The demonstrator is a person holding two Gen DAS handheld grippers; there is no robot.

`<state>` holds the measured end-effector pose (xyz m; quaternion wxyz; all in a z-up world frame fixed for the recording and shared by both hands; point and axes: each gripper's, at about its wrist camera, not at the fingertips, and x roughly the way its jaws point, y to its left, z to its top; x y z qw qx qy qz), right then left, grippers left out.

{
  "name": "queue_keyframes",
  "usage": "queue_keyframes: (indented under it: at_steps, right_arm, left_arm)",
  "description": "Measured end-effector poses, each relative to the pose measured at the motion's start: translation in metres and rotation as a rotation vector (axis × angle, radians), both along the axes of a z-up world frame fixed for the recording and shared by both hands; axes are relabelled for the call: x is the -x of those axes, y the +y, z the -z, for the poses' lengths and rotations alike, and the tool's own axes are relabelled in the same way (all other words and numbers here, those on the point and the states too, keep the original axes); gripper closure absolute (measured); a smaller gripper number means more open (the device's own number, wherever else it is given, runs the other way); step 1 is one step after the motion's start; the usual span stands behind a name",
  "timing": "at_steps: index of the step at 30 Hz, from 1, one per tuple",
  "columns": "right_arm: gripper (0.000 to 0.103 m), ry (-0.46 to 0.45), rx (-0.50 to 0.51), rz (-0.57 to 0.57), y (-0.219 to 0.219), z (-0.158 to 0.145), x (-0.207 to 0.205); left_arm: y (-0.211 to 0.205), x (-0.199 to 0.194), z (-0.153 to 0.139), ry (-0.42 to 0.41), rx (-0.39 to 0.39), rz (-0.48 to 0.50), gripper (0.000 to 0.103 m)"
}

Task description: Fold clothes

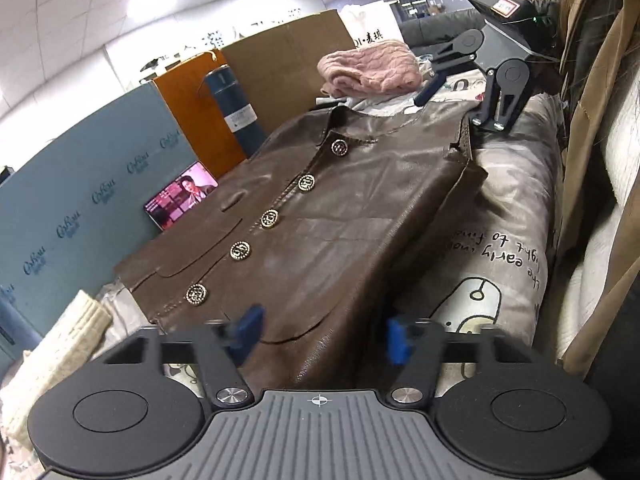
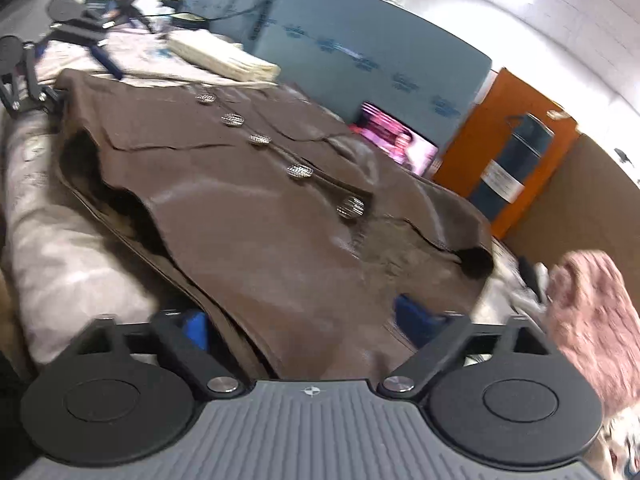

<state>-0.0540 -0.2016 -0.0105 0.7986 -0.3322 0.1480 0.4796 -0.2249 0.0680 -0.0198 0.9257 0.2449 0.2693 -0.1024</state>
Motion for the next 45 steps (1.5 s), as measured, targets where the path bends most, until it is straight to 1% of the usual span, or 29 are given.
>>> queue_keyframes:
  at_steps: [1, 2, 4, 5, 6, 7, 10, 12, 16, 19, 21, 23, 26, 28, 32, 33, 35, 36, 37, 38, 40, 42, 43, 44, 45]
  right_arm:
    - [0.045, -0.003, -0.004, 0.018, -0.005, 0.001, -0.001]
    - [0.049, -0.009, -0.005, 0.037, -0.009, 0.002, -0.001]
    - [0.058, 0.003, -0.009, 0.060, -0.019, 0.002, -0.001]
    - [0.065, 0.012, -0.012, 0.069, -0.023, 0.001, -0.001]
    - [0.081, 0.035, -0.019, 0.062, -0.028, 0.000, -0.001]
    - [0.087, 0.064, -0.028, 0.045, -0.033, -0.003, 0.001]
    - [0.093, 0.093, -0.073, 0.039, -0.042, -0.010, -0.002]
    - [0.094, 0.083, -0.137, 0.047, -0.042, -0.017, -0.011]
    - [0.095, 0.025, -0.283, 0.034, -0.039, -0.039, -0.032]
    - [0.096, -0.024, -0.323, 0.006, -0.026, -0.055, -0.056]
    - [0.096, -0.038, -0.328, -0.012, -0.013, -0.064, -0.075]
    - [0.096, -0.037, -0.335, -0.026, 0.001, -0.072, -0.098]
    - [0.097, -0.008, -0.330, -0.029, 0.027, -0.074, -0.136]
    - [0.097, 0.019, -0.310, -0.018, 0.044, -0.071, -0.158]
    - [0.097, 0.098, -0.263, 0.013, 0.073, -0.052, -0.196]
    - [0.097, 0.117, -0.256, 0.023, 0.078, -0.047, -0.204]
    - [0.097, 0.142, -0.244, 0.035, 0.082, -0.037, -0.216]
    - [0.097, 0.151, -0.238, 0.038, 0.083, -0.033, -0.219]
    - [0.097, 0.159, -0.233, 0.041, 0.084, -0.029, -0.222]
    - [0.097, 0.169, -0.231, 0.045, 0.084, -0.026, -0.226]
    - [0.096, 0.189, -0.236, 0.053, 0.082, -0.021, -0.231]
    - [0.096, 0.206, -0.247, 0.061, 0.080, -0.018, -0.235]
    - [0.096, 0.214, -0.255, 0.065, 0.079, -0.018, -0.236]
    - [0.096, 0.221, -0.264, 0.068, 0.077, -0.018, -0.237]
    - [0.095, 0.230, -0.278, 0.072, 0.075, -0.019, -0.237]
  left_arm:
    - [0.001, -0.001, 0.000, 0.013, 0.014, 0.010, 0.069]
    - [0.003, -0.002, -0.001, 0.022, 0.034, 0.020, 0.078]
    - [0.007, -0.004, -0.003, 0.040, 0.072, 0.040, 0.083]
    - [0.007, -0.002, -0.005, 0.041, 0.087, 0.052, 0.086]
    - [0.007, 0.000, -0.008, 0.043, 0.102, 0.064, 0.087]
    - [0.008, 0.003, -0.011, 0.041, 0.116, 0.076, 0.088]
    - [0.015, 0.005, -0.018, 0.000, 0.160, 0.081, 0.088]
    - [0.022, 0.000, -0.023, -0.064, 0.167, 0.068, 0.089]
    - [0.042, -0.019, -0.045, -0.236, 0.158, 0.021, 0.089]
    - [0.058, -0.045, -0.059, -0.311, 0.124, -0.001, 0.089]
    - [0.070, -0.069, -0.066, -0.317, 0.106, -0.020, 0.089]
    - [0.084, -0.095, -0.070, -0.303, 0.114, -0.030, 0.089]
    - [0.108, -0.134, -0.074, -0.269, 0.143, -0.062, 0.089]
    - [0.124, -0.163, -0.071, -0.211, 0.168, -0.086, 0.089]
    - [0.147, -0.218, -0.051, -0.067, 0.196, -0.121, 0.089]
    - [0.153, -0.227, -0.044, -0.035, 0.205, -0.126, 0.089]
    - [0.159, -0.240, -0.033, 0.004, 0.212, -0.127, 0.088]
    - [0.163, -0.244, -0.030, 0.008, 0.228, -0.130, 0.088]
    - [0.167, -0.247, -0.028, 0.012, 0.244, -0.133, 0.084]
    - [0.171, -0.250, -0.025, 0.015, 0.259, -0.136, 0.083]
    - [0.176, -0.251, -0.021, 0.016, 0.288, -0.140, 0.082]
    - [0.185, -0.257, -0.016, 0.003, 0.319, -0.148, 0.072]
    - [0.190, -0.259, -0.014, -0.011, 0.342, -0.167, 0.060]
    - [0.197, -0.261, -0.012, -0.028, 0.392, -0.197, 0.050]
    - [0.204, -0.262, -0.009, -0.044, 0.444, -0.227, 0.049]
